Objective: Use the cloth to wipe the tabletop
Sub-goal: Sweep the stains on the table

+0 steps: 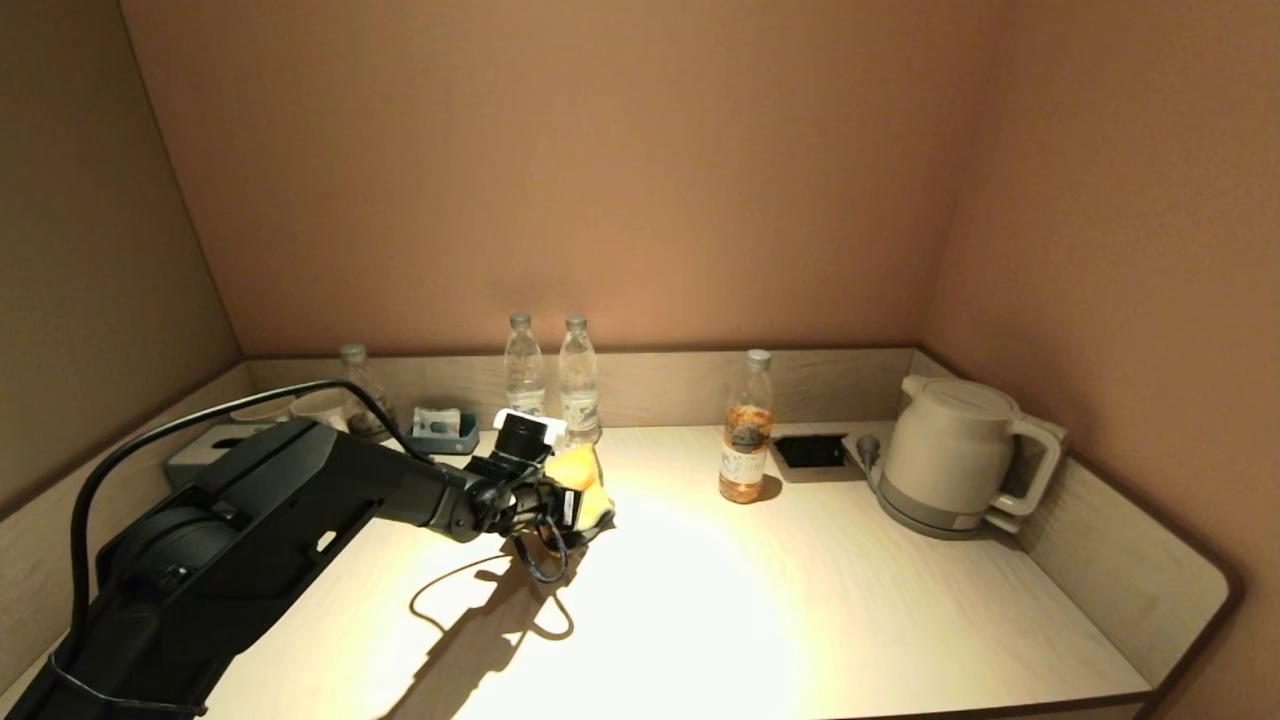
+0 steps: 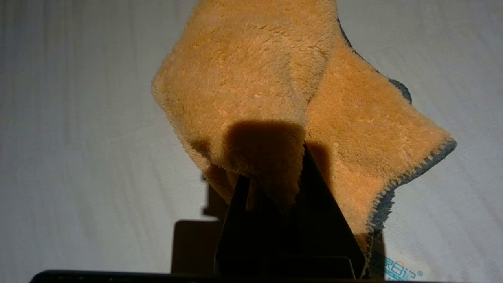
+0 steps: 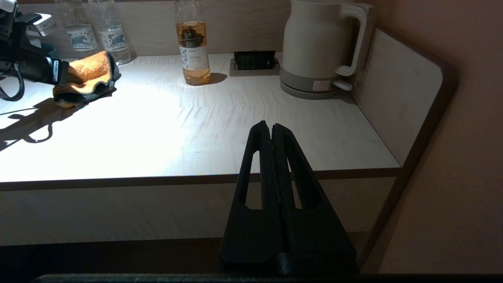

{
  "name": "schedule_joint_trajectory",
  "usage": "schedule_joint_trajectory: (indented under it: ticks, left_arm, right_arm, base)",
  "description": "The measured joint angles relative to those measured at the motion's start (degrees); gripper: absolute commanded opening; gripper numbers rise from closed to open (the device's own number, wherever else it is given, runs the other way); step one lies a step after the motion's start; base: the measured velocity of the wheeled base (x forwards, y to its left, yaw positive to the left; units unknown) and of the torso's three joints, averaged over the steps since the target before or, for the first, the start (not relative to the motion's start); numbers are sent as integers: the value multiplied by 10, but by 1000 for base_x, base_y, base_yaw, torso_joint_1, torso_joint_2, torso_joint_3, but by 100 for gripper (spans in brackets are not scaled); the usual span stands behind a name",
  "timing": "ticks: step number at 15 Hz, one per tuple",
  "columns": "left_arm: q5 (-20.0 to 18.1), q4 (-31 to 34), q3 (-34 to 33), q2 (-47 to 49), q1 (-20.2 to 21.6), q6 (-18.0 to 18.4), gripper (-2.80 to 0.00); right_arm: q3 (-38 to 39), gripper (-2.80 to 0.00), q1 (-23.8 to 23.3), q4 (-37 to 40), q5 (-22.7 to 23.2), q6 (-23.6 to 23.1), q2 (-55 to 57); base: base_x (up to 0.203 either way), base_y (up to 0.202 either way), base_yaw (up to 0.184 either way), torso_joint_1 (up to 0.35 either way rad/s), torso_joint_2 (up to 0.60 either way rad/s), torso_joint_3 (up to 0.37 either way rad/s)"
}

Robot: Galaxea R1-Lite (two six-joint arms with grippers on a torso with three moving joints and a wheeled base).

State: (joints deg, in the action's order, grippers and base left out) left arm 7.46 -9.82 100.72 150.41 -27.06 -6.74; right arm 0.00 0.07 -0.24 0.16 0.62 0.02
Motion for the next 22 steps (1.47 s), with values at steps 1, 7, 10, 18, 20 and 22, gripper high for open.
schedule_joint_trajectory:
  ticks: [1,7,10,18,20,22]
  left_arm:
    - [2,14,-1,0,-1,0,-280]
    - [-4,18,-102,-55,-53,-12,-280]
    - [-8,-13,-194,-113,-99,-13,-280]
    - [-17,-132,-428,-229,-159,-14,-280]
    - [-16,-173,-483,-243,-158,-13,-280]
    - [-16,-215,-540,-254,-143,-10,-280]
  right_arm:
    - [0,-280,0,0,0,0,0]
    - [0,-280,0,0,0,0,0]
    - [0,-280,0,0,0,0,0]
    - [0,-280,0,0,0,0,0]
    - [0,-280,0,-1,0,0,0]
    - [0,-280,0,-1,0,0,0]
  base:
    - [0,0,0,0,0,0]
    - [0,0,0,0,0,0]
    - [0,0,0,0,0,0]
    - [0,0,0,0,0,0]
    - [0,0,0,0,0,0]
    - [0,0,0,0,0,0]
